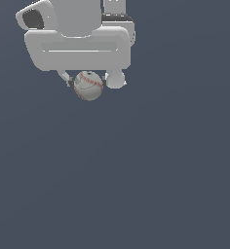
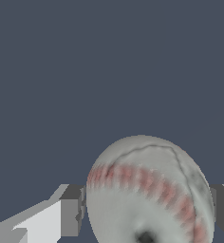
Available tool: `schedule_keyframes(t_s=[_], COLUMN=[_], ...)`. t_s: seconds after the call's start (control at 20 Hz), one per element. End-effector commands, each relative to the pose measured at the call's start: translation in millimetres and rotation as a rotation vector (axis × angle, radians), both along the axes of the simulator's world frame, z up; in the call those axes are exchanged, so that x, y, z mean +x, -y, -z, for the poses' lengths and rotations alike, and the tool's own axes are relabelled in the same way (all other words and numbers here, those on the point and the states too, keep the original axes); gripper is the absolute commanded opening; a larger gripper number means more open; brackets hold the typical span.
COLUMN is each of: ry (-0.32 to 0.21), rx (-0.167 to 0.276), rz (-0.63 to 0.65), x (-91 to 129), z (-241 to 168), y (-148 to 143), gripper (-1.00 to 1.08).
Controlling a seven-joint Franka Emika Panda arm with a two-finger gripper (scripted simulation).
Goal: Pick up the object and move it to a goal position.
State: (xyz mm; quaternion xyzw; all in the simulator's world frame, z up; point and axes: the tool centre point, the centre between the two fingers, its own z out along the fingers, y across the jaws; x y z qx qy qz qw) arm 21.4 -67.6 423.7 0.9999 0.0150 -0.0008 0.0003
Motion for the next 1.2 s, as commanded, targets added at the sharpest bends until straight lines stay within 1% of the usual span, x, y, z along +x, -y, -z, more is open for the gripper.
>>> schedule_keyframes(t_s=[0.0, 0.6, 1.15], ry=[0.002, 0.002, 0.002], rx=[0.0, 0.0, 0.0], rz=[0.0, 0.0, 0.0], x=[4.7, 23.2, 31.1], z=[-15.4, -66.4, -85.3], y=[-1.1, -4.7, -5.9], gripper=[-1.0, -1.0, -1.0])
